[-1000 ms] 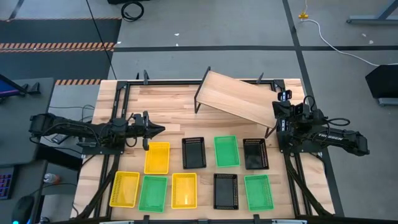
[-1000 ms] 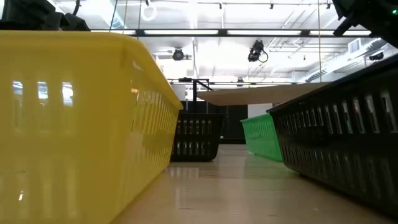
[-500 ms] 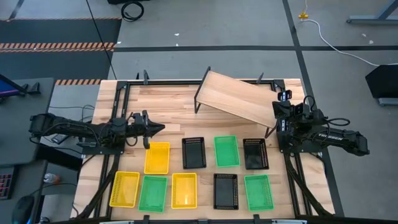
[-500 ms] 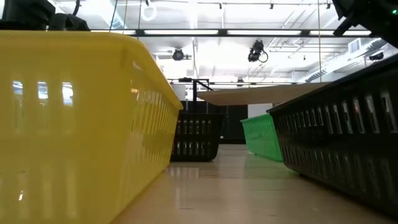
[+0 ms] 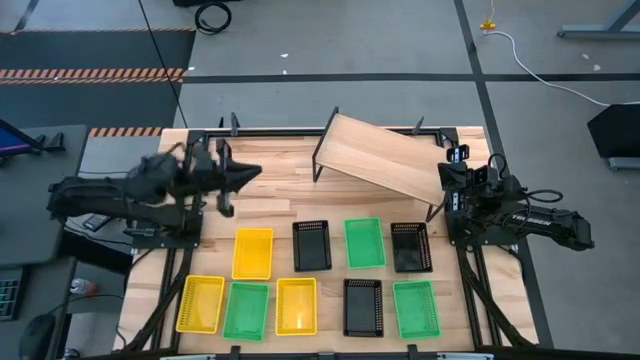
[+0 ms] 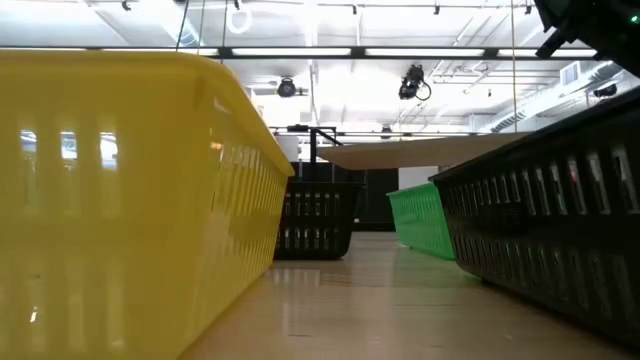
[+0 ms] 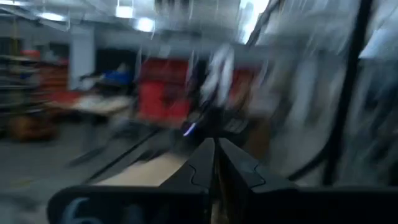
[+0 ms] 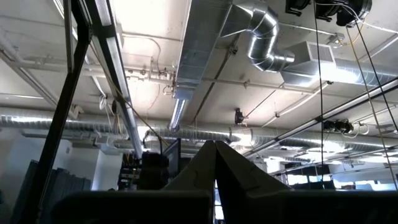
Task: Stack baskets on shelf by color
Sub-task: Put the top yellow bin on the shelf
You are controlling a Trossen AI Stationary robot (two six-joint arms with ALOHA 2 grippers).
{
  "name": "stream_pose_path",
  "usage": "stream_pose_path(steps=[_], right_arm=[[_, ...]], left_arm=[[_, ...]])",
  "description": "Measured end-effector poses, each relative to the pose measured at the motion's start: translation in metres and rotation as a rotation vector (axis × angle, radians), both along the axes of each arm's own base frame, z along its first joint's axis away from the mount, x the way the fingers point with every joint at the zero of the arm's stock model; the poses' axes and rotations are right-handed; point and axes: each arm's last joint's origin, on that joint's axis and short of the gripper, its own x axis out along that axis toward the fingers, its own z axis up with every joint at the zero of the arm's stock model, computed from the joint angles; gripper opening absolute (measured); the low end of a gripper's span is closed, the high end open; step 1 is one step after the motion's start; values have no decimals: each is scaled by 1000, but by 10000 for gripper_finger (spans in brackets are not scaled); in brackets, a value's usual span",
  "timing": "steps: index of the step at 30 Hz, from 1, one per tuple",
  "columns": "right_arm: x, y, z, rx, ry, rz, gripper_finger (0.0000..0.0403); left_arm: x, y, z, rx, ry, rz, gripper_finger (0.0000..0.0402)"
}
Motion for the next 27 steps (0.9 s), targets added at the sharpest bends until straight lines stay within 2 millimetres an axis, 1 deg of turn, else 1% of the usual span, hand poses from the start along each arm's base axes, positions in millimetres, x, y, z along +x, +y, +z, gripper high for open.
stream_pose_path(steps=[2, 4, 5, 8, 11, 13, 15, 17, 22, 25, 27], right_arm=[[0, 0, 0, 0, 0, 0, 16], [0, 0, 0, 0, 0, 0, 16], [0, 0, 0, 0, 0, 0, 16], [0, 0, 0, 1, 1, 0, 16], [0, 0, 0, 1, 2, 0, 16], [0, 0, 0, 1, 2, 0, 16], [0, 0, 0, 0, 2, 0, 16], [0, 0, 0, 1, 3, -1, 16], [0, 0, 0, 1, 3, 0, 16], [0, 0, 0, 1, 3, -1, 16], [0, 0, 0, 1, 3, 0, 16]], left_arm=[[6, 1, 23, 80, 211, 36, 25], [13, 3, 41, 57, 358, 90, 28], [17, 3, 49, 18, 402, 121, 30], [27, 5, 73, -138, 407, 179, 34], [42, 5, 85, -294, 412, 194, 32], [52, 3, 86, -409, 467, 181, 28], [59, 2, 81, -565, 553, 181, 22], [65, 1, 69, -659, 688, 220, 16], [77, -2, 28, -747, 1027, 310, 11], [86, -5, 1, -793, 1170, 309, 26], [93, -8, -17, -855, 1246, 293, 45]])
